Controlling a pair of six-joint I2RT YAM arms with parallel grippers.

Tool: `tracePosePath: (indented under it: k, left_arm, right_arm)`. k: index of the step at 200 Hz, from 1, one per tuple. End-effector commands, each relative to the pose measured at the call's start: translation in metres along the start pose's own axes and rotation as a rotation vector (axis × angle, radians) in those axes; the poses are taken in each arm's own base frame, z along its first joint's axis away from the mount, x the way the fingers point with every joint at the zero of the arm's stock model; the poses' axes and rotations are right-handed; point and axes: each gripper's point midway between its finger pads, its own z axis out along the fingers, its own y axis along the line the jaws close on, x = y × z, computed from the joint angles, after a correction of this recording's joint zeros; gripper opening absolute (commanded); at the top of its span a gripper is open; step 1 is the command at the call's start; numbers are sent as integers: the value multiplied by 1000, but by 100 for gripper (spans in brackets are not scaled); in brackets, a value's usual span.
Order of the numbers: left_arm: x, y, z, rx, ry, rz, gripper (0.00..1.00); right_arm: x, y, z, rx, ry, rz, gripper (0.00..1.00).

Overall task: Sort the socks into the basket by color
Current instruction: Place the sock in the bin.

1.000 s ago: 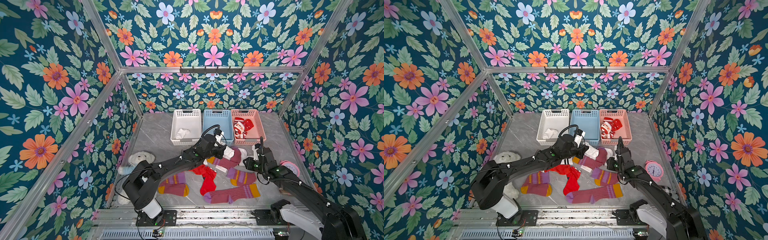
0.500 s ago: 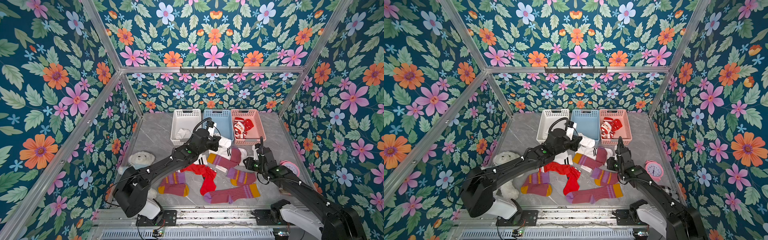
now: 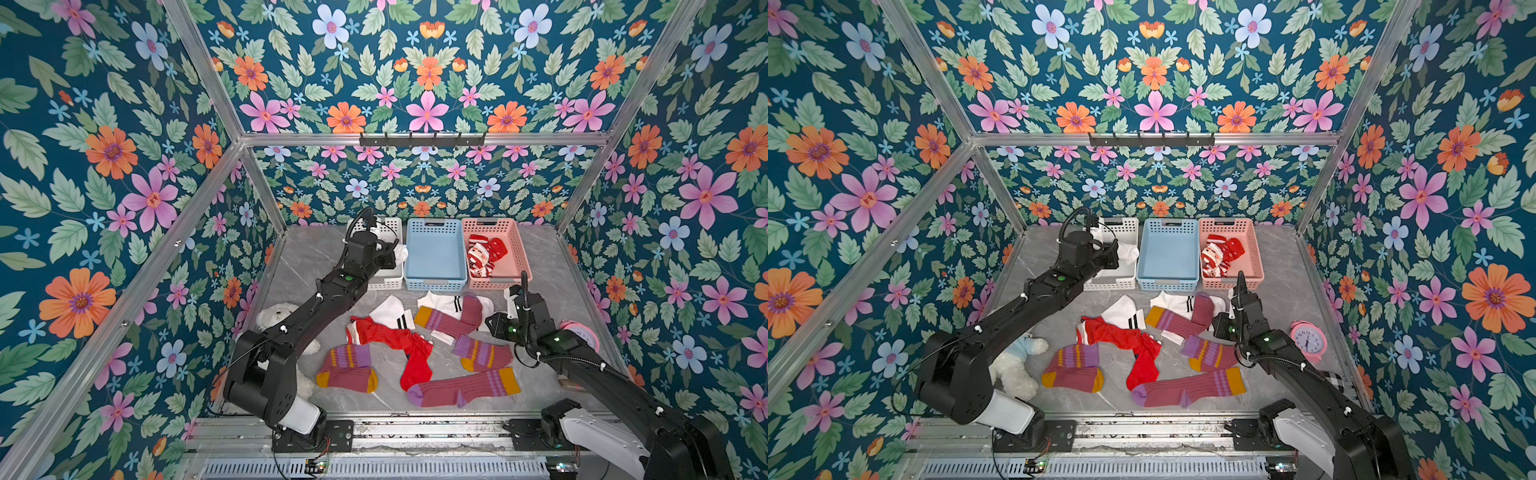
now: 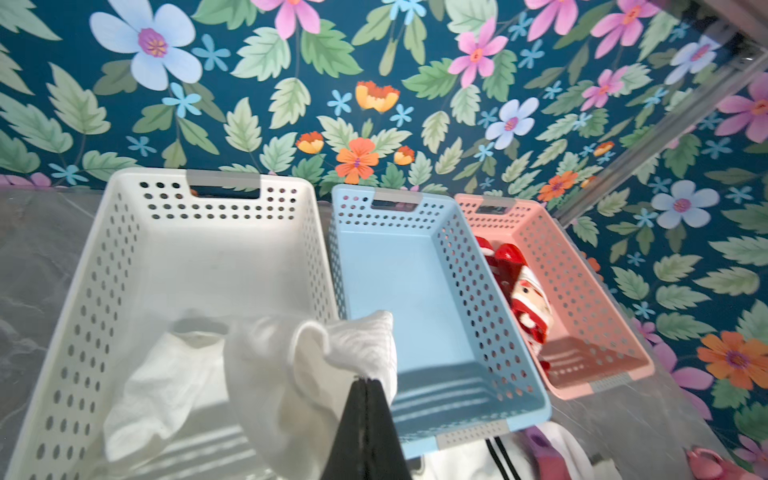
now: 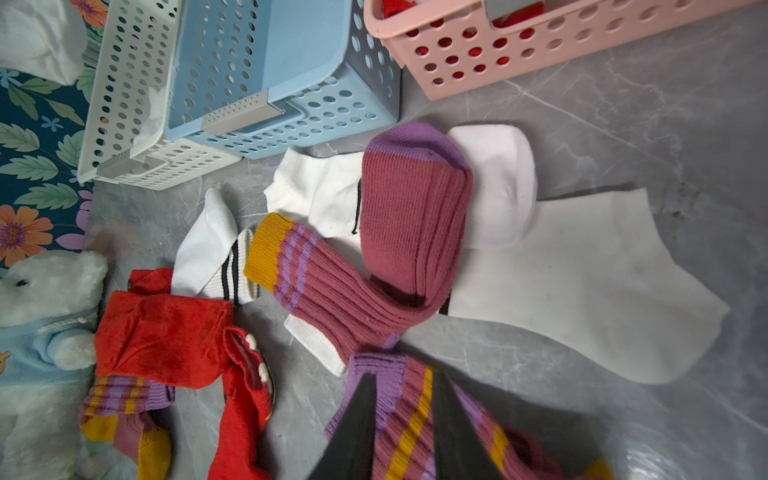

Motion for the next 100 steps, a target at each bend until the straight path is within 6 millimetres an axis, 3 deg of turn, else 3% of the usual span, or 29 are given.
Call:
tracePosePath:
  k: [1,55,69,100]
  left_arm:
    - [-19,16,9,-2,-50,-1,0]
    - [-27,67,51,-30,-22,-89,0]
    - [-22,75,58,-31,-8,-121,19]
    - [-16,80,61,-35,-2,-139,32]
  right_arm:
    - [7,-5,-2,13,16,18,27]
    - [7,-6,7,22,29,14,27]
    - [2,-1,10,7,25,10,27]
    - [-8,6,17,-8,19,-11,29]
